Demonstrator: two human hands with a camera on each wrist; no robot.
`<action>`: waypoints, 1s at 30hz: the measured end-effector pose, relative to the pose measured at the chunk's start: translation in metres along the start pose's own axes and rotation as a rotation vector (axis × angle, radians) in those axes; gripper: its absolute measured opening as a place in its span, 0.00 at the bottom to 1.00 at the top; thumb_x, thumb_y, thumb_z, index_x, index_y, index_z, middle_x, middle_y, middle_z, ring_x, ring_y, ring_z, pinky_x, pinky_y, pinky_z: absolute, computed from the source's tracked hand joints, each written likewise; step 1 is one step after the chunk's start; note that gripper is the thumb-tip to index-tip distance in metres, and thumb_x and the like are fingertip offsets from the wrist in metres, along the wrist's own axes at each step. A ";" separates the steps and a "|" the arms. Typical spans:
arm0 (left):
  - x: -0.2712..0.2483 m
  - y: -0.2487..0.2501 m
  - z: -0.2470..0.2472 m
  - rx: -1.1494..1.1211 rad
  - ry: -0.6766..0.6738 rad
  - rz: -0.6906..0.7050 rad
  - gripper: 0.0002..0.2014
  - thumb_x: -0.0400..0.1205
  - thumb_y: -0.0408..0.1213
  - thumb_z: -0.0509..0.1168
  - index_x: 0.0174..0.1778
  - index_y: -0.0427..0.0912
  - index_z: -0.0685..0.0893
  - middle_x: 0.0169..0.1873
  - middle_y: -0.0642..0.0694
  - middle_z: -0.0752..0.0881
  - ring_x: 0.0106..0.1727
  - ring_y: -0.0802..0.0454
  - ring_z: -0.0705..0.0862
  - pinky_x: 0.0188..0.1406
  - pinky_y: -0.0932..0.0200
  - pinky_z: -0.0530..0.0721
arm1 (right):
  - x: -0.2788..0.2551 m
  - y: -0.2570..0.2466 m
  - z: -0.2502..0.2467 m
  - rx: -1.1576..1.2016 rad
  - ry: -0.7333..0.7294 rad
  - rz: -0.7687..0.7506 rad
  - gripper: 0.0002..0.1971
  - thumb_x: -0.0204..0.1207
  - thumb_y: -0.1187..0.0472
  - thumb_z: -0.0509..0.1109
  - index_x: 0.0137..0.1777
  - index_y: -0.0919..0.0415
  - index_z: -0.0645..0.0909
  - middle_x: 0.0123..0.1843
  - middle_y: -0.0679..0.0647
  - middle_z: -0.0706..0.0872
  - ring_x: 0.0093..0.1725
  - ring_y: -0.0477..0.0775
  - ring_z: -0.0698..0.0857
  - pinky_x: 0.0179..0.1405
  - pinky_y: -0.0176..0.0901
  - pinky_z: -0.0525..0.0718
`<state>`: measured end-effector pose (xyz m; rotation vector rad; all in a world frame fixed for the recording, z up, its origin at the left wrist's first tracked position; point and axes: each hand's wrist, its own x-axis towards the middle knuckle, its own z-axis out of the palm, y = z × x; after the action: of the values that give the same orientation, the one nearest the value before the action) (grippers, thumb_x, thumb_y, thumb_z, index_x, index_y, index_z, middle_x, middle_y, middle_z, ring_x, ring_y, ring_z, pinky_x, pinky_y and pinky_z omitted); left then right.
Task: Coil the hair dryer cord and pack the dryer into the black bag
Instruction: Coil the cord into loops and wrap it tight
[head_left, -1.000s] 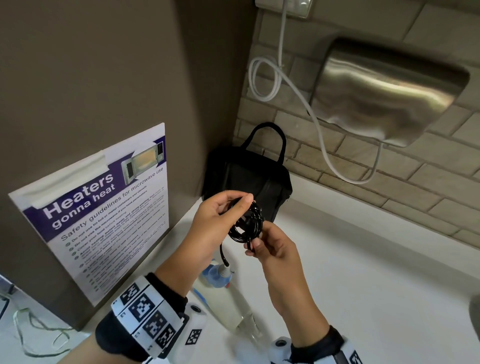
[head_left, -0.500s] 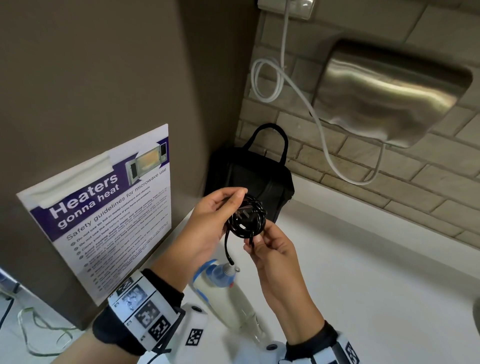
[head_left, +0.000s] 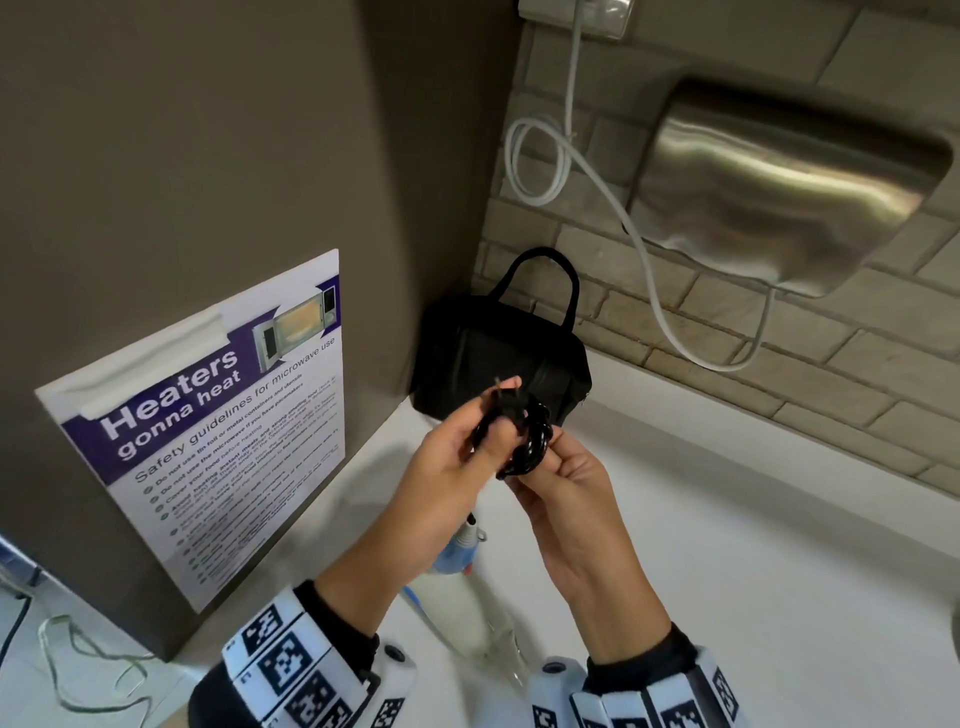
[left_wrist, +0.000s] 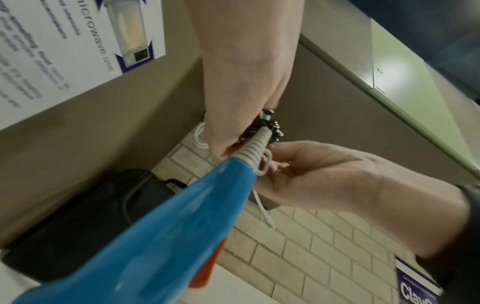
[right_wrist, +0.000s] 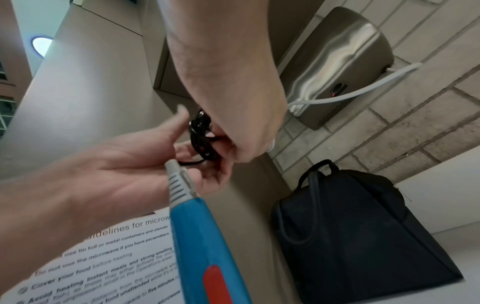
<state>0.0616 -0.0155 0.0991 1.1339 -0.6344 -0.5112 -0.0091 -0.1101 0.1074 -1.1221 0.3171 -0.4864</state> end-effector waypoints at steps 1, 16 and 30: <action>-0.001 -0.002 0.003 0.040 -0.029 0.022 0.18 0.80 0.42 0.68 0.66 0.56 0.80 0.59 0.45 0.88 0.63 0.57 0.84 0.59 0.67 0.79 | 0.000 0.000 -0.002 -0.023 0.026 -0.003 0.09 0.71 0.76 0.70 0.48 0.66 0.86 0.42 0.60 0.91 0.44 0.53 0.90 0.45 0.40 0.86; 0.005 -0.002 0.001 0.097 0.040 0.032 0.26 0.78 0.26 0.70 0.69 0.54 0.81 0.54 0.51 0.91 0.57 0.52 0.89 0.53 0.55 0.87 | -0.011 -0.021 0.001 -0.852 0.069 -0.382 0.15 0.76 0.54 0.72 0.62 0.40 0.80 0.50 0.47 0.76 0.47 0.40 0.82 0.45 0.31 0.83; -0.003 -0.002 0.001 0.333 -0.051 0.003 0.13 0.82 0.35 0.65 0.61 0.49 0.84 0.48 0.50 0.91 0.53 0.53 0.89 0.59 0.49 0.85 | 0.010 -0.038 -0.005 -0.808 0.117 -0.423 0.15 0.77 0.72 0.66 0.43 0.48 0.80 0.41 0.45 0.87 0.42 0.41 0.85 0.44 0.30 0.81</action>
<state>0.0590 -0.0149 0.0974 1.4364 -0.7846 -0.4426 -0.0112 -0.1328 0.1402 -1.9708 0.3927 -0.8361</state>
